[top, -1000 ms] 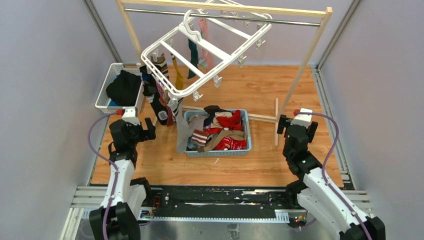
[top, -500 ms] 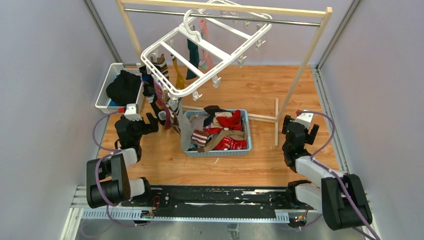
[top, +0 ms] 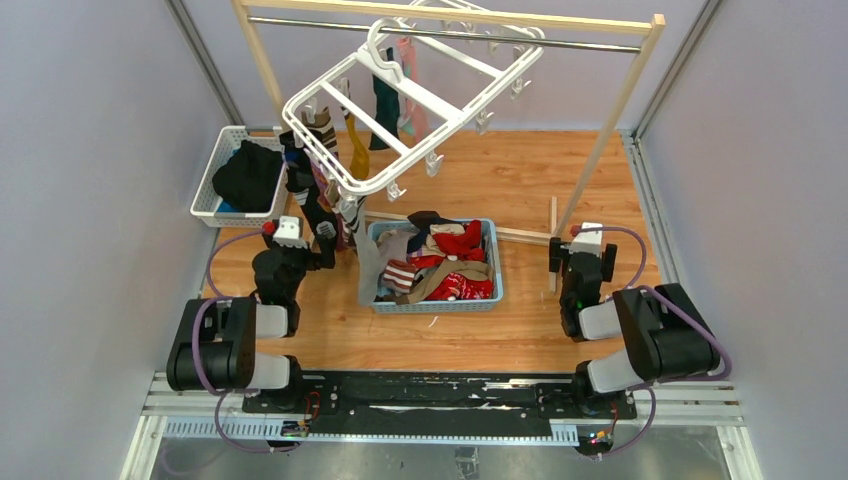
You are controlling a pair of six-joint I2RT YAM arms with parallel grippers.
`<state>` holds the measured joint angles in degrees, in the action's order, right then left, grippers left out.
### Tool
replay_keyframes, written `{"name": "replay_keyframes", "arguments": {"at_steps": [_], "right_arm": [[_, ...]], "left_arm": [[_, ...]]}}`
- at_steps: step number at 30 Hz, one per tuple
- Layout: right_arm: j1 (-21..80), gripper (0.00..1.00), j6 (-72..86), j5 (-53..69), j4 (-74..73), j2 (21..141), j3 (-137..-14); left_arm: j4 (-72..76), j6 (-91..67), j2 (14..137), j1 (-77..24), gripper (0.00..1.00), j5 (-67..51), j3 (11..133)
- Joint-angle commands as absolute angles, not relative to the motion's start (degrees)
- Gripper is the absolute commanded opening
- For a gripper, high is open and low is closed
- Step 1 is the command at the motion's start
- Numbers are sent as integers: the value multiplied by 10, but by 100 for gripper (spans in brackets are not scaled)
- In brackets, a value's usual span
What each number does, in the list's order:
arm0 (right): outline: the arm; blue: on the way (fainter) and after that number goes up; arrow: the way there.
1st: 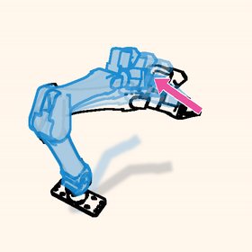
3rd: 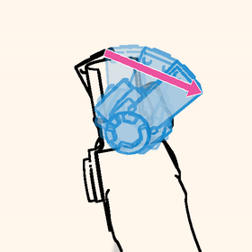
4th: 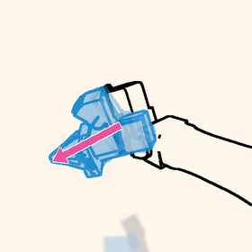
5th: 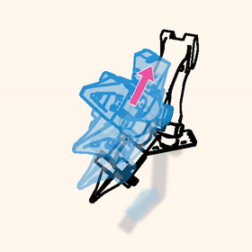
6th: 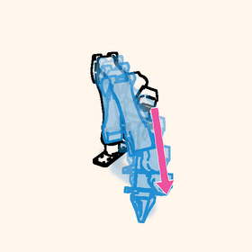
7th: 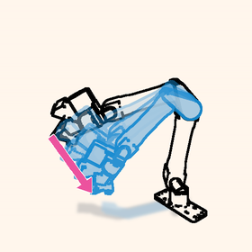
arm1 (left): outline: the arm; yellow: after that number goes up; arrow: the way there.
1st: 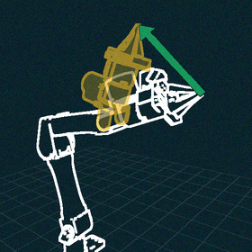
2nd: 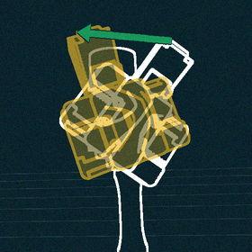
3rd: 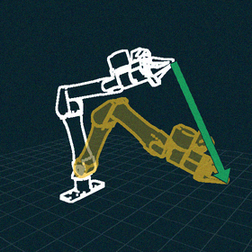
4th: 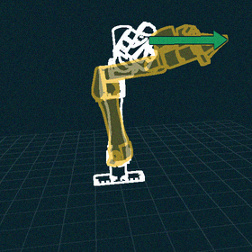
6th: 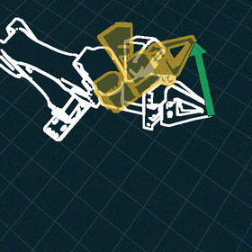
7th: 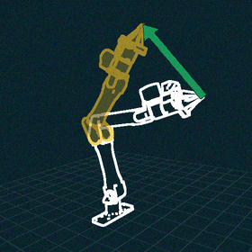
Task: Clip the socks to the hanger
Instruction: Reset both arms
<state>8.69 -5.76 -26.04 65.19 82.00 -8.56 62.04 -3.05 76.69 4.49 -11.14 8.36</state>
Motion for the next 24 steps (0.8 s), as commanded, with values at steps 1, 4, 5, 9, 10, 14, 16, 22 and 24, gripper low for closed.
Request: {"name": "replay_keyframes", "arguments": {"at_steps": [1, 4, 5, 9, 10, 14, 16, 22, 24], "right_arm": [[90, 93, -76, -259, 680, 828, -100], [63, 93, -53, -237, 639, 827, -121], [62, 94, -52, -236, 636, 826, -120], [63, 94, -57, -231, 650, 824, -112], [62, 94, -60, -224, 650, 824, -113], [63, 94, -61, -223, 654, 825, -112], [63, 94, -61, -223, 652, 825, -114], [63, 95, -61, -223, 650, 826, -115], [63, 95, -61, -223, 650, 825, -114]], "left_arm": [[634, 16, 787, 27, 100, -72, 108], [624, 26, 790, 6, 100, -27, 111], [624, 25, 791, 6, 100, -26, 111], [623, 24, 789, 6, 100, -23, 110], [624, 23, 788, 6, 100, -23, 110], [620, 24, 787, 6, 100, -22, 111], [619, 23, 787, 6, 100, -22, 111], [620, 24, 787, 6, 100, -21, 111], [620, 24, 788, 6, 100, -22, 111]]}}
